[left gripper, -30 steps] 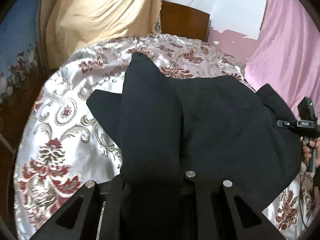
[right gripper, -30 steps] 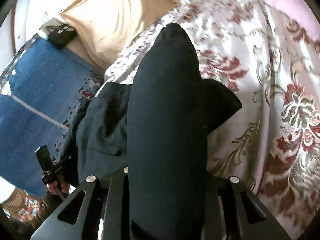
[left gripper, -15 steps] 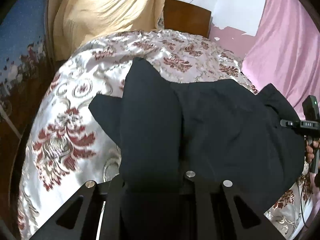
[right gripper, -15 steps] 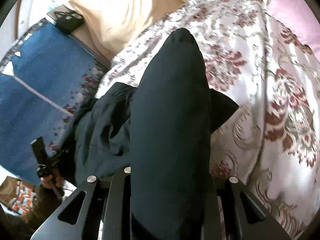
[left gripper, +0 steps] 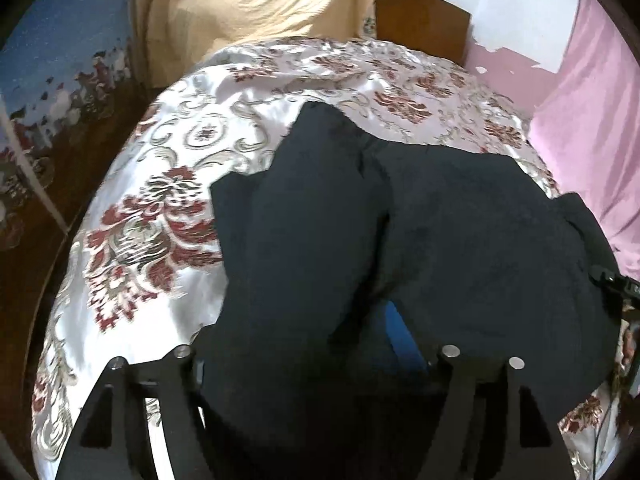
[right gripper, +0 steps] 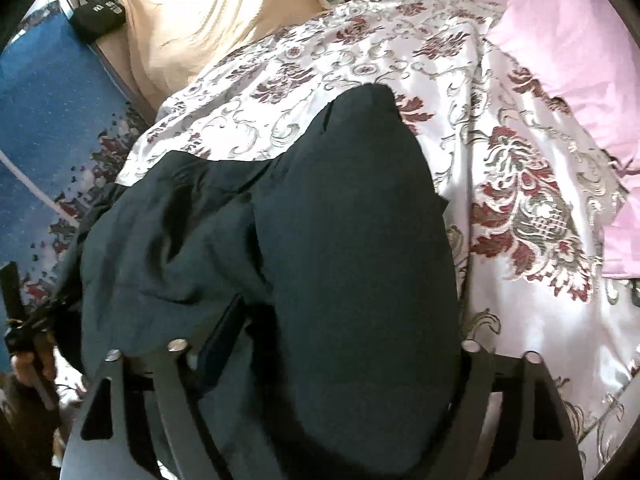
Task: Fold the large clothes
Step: 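Lower the folded jacket onto the bed and open both tools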
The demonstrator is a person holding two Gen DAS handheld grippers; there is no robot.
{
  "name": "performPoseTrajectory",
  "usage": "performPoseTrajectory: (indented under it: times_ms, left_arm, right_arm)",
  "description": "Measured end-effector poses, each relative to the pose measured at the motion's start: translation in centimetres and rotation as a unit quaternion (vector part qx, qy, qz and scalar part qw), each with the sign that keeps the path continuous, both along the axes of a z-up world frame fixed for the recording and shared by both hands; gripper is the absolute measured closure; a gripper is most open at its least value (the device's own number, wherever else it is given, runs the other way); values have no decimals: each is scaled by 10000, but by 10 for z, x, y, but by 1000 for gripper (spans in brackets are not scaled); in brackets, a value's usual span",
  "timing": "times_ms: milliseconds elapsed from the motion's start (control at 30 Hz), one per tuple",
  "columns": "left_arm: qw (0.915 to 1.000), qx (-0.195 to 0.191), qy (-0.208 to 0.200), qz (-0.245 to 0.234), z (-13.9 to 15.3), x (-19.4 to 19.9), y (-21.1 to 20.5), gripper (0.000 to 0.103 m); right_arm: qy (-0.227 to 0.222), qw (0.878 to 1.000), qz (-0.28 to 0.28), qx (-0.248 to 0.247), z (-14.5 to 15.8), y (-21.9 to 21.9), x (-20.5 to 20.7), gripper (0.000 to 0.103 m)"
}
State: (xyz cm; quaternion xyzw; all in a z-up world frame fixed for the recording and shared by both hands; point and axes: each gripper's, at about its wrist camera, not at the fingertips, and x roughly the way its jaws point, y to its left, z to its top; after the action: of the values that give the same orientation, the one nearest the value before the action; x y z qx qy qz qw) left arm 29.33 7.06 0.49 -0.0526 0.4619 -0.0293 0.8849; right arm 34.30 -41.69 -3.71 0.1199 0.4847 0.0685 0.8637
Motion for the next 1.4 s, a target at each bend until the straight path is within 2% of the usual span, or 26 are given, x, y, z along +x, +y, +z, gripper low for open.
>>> performPoseTrajectory:
  times_ms: [67, 167, 367, 400, 433, 500, 833, 1100, 1400]
  left_arm:
    - [9997, 118, -164, 107, 5, -6, 0, 20]
    - [9983, 265, -461, 219, 17, -20, -4, 14]
    - [9960, 172, -848, 215, 39, -43, -15, 5]
    - [9956, 172, -902, 206, 42, -47, -19, 5]
    - [9953, 176, -937, 196, 44, -52, -21, 4]
    - [9947, 206, -1000, 158, 48, -60, -29, 0]
    - [9897, 103, -1426, 69, 63, -94, -54, 0]
    - [9823, 58, -1872, 68, 81, -129, -63, 0]
    - [9741, 272, -2245, -19, 91, -162, -78, 0]
  right_arm:
    - [-76, 9997, -83, -199, 3, 3, -6, 14]
    - [-329, 9983, -206, -445, 13, 8, -18, 13]
    - [-758, 9939, -437, -672, 32, 13, -42, 10]
    - [-837, 9929, -480, -696, 35, 13, -46, 8]
    - [-939, 9917, -527, -706, 38, 12, -51, 1]
    - [-1215, 9888, -585, -639, 46, 12, -63, 1]
    - [-1873, 9786, -534, -662, 70, 40, -113, 1]
    - [-2393, 9670, -516, -704, 88, 64, -157, 1]
    - [-2768, 9577, -282, -739, 99, 99, -199, 1]
